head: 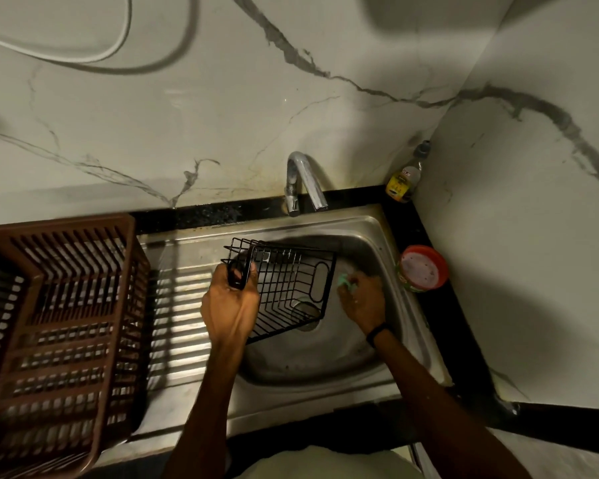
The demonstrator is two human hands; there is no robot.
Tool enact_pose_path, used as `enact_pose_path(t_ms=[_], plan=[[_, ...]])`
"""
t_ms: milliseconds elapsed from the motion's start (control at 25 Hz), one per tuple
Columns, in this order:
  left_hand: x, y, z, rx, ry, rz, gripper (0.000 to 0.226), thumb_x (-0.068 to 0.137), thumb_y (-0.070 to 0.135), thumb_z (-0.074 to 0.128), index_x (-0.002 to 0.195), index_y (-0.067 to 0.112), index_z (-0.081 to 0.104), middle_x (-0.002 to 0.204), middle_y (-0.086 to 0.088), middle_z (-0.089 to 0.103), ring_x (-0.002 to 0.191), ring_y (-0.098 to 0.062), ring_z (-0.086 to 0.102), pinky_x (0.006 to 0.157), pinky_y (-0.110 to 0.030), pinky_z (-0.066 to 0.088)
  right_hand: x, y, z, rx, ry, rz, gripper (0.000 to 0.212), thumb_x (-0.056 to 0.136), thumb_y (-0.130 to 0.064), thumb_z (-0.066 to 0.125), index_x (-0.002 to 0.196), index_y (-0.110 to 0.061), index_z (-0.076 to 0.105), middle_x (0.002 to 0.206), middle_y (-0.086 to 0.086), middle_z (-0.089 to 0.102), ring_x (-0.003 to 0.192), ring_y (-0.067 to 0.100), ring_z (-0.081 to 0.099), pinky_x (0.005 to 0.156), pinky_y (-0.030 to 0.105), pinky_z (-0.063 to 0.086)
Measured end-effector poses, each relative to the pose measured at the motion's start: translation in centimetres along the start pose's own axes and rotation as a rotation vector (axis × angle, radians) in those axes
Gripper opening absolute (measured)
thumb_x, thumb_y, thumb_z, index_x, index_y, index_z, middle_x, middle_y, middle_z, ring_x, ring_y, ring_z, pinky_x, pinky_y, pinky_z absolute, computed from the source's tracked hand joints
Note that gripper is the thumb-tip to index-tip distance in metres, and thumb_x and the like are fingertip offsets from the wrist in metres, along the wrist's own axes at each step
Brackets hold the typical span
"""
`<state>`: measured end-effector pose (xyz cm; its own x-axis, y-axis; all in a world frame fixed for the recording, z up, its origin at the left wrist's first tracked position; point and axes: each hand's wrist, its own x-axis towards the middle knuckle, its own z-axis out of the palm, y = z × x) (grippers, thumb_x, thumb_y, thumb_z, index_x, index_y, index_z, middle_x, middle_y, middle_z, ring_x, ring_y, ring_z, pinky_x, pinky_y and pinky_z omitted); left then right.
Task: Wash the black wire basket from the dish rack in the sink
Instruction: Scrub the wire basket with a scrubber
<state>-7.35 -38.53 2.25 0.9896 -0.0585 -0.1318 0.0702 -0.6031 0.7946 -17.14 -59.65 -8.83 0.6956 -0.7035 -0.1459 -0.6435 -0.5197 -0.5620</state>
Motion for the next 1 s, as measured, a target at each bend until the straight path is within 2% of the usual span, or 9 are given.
enact_pose_path(t_ms=[160,320,440,520,560,640,760,840,1000], plan=[[1.2,0.8,-0.1,-0.068,-0.094,-0.003,0.038,0.097,0.057,0.054,0.097,0.019,0.061,0.087,0.004,0.066,0.085,-0.019,0.062,0.082,-0.035,0.045,-0.5,-0.3,1.6,0.539,-0.056,0.128,0.027,0.094,-0.041,0.059,0.104,-0.019,0.048,0.101,0.011,0.062,0.094,0.032,0.063,0.079,0.043,0.058],[2.6,1.5,-0.9,-0.057,-0.216,0.034,0.049,0.093,0.067,0.052,0.110,0.022,0.062,0.095,0.008,0.066,0.094,-0.018,0.065,0.091,-0.041,0.052,-1.0,-3.2,3.1,0.758,0.155,0.180,0.029,0.094,-0.046,0.043,0.104,-0.020,0.038,0.085,0.004,0.058,0.072,0.023,0.062,0.066,0.038,0.053],[2.9,3.1,-1.5,0.390,-0.192,0.081,0.076,0.088,0.076,0.050,0.138,0.018,0.052,0.129,-0.011,0.056,0.121,-0.035,0.057,0.100,-0.046,0.045,-1.5,-5.2,3.0,0.729,0.298,0.272,0.032,0.090,-0.044,0.040,0.108,-0.018,0.038,0.086,0.002,0.051,0.073,0.020,0.054,0.065,0.033,0.045],[2.7,2.5,-2.1,0.552,0.008,0.151,0.085,0.086,0.080,0.050,0.149,0.025,0.040,0.149,-0.018,0.037,0.136,-0.040,0.041,0.108,-0.051,0.038,-2.2,-5.3,2.1,0.562,0.325,0.278,0.025,0.095,-0.025,0.046,0.118,-0.018,0.041,0.091,-0.001,0.051,0.078,0.017,0.053,0.070,0.032,0.046],[2.3,1.4,-2.3,0.411,0.105,0.196,0.086,0.085,0.080,0.052,0.152,0.030,0.036,0.154,-0.016,0.031,0.140,-0.037,0.036,0.109,-0.052,0.035,-2.5,-5.3,1.7,0.512,0.335,0.286,0.026,0.096,-0.019,0.047,0.122,-0.017,0.041,0.091,-0.002,0.051,0.077,0.015,0.053,0.070,0.031,0.046],[-0.3,-1.5,-1.7,-0.124,0.170,0.166,0.090,0.084,0.076,0.057,0.157,0.033,0.027,0.160,-0.009,0.025,0.146,-0.030,0.032,0.114,-0.050,0.035,-2.7,-5.7,1.3,0.526,0.447,0.251,0.027,0.098,-0.009,0.046,0.124,-0.009,0.039,0.081,-0.009,0.047,0.066,0.008,0.051,0.060,0.025,0.044],[-3.6,-5.0,2.2,-0.666,-0.051,-0.145,0.102,0.081,0.070,0.066,0.158,0.014,0.029,0.158,-0.017,0.039,0.144,-0.034,0.040,0.116,-0.046,0.039,-3.0,-6.2,1.9,0.538,0.518,0.198,0.025,0.098,-0.001,0.046,0.122,-0.002,0.040,0.079,-0.012,0.047,0.061,0.002,0.051,0.053,0.017,0.041],[-2.6,-6.0,4.7,-0.805,-0.141,-0.252,0.093,0.074,0.063,0.080,0.150,0.021,0.045,0.146,-0.009,0.056,0.137,-0.030,0.051,0.116,-0.053,0.039,-3.6,-6.2,2.6,0.555,0.471,0.196,0.030,0.097,0.000,0.047,0.125,0.000,0.040,0.087,-0.001,0.054,0.064,0.003,0.054,0.051,0.014,0.045],[-1.1,-3.5,6.4,-0.938,0.034,-0.268,0.073,0.082,0.031,0.081,0.143,0.007,0.051,0.138,-0.015,0.062,0.125,-0.027,0.060,0.115,-0.054,0.041,-4.2,-5.3,4.3,0.595,0.304,0.223,0.018,0.098,-0.010,0.046,0.114,-0.017,0.040,0.077,0.003,0.056,0.060,0.018,0.057,0.048,0.024,0.045]])
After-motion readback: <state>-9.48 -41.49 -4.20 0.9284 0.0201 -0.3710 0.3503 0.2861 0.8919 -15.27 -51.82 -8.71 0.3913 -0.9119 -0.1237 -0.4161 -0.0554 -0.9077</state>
